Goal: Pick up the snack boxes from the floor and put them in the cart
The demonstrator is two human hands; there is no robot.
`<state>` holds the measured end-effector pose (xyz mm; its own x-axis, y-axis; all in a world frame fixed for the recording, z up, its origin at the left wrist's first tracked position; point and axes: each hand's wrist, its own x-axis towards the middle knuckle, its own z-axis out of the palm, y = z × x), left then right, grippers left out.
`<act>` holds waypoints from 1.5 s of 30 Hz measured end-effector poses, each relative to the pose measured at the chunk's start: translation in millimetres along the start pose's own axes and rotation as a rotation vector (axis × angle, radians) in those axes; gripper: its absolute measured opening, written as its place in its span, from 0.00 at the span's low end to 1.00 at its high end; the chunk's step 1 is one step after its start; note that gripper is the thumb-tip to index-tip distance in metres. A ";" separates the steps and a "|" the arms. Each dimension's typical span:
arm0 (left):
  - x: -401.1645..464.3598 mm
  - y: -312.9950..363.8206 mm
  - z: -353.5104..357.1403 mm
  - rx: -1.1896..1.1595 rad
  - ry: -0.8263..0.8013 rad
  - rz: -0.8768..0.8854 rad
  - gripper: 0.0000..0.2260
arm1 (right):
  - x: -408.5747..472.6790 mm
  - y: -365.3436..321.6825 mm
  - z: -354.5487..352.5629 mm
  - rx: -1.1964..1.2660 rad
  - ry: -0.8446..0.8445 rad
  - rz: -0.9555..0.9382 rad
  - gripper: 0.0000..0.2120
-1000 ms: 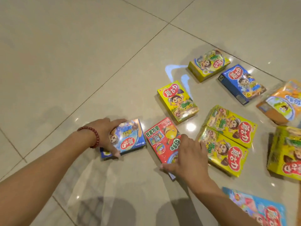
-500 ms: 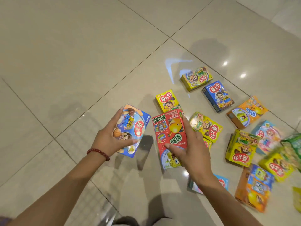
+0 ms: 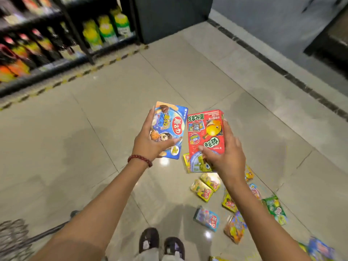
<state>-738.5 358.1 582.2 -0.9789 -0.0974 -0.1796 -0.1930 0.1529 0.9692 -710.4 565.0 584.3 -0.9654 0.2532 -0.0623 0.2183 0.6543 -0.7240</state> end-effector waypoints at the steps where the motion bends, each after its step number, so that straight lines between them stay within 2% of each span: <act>1: -8.6 25.9 -8.6 -0.014 0.031 0.014 0.47 | -0.6 -21.0 -15.8 0.016 0.006 -0.031 0.44; 6: -46.3 127.5 -66.8 -0.100 0.208 0.126 0.46 | -1.3 -130.6 -70.6 0.111 0.008 -0.215 0.45; 10: -83.6 181.3 -125.1 -0.132 0.353 0.208 0.46 | -15.4 -211.9 -76.0 0.217 -0.031 -0.405 0.44; 15: -152.7 208.5 -206.8 -0.107 0.540 0.276 0.48 | -65.8 -289.9 -41.6 0.384 -0.197 -0.536 0.43; 20: -225.1 202.6 -284.0 -0.126 0.734 0.202 0.46 | -126.9 -348.1 12.0 0.488 -0.396 -0.621 0.44; 25: -300.2 156.5 -358.9 -0.064 0.898 0.159 0.43 | -203.1 -391.1 79.7 0.478 -0.582 -0.670 0.42; 29: -357.3 102.6 -415.2 -0.095 0.956 0.067 0.47 | -277.4 -405.2 142.5 0.411 -0.676 -0.678 0.41; 34: -396.1 32.9 -480.3 -0.175 0.944 -0.020 0.54 | -358.3 -404.0 222.2 0.341 -0.763 -0.592 0.45; 36: -404.2 3.2 -501.0 -0.186 0.931 -0.054 0.50 | -384.2 -399.5 246.6 0.340 -0.777 -0.555 0.42; 39: -409.0 -47.6 -518.1 -0.184 0.908 -0.130 0.44 | -409.9 -381.1 280.9 0.328 -0.768 -0.462 0.32; 45: -409.6 -146.6 -524.4 -0.235 0.825 -0.350 0.42 | -438.2 -315.1 354.6 0.176 -0.792 -0.264 0.39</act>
<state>-274.2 -140.1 602.0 -0.4928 -0.7832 -0.3790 -0.3615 -0.2119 0.9080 -406.7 -4.8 596.2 -0.8107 -0.5080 -0.2910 0.0102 0.4847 -0.8746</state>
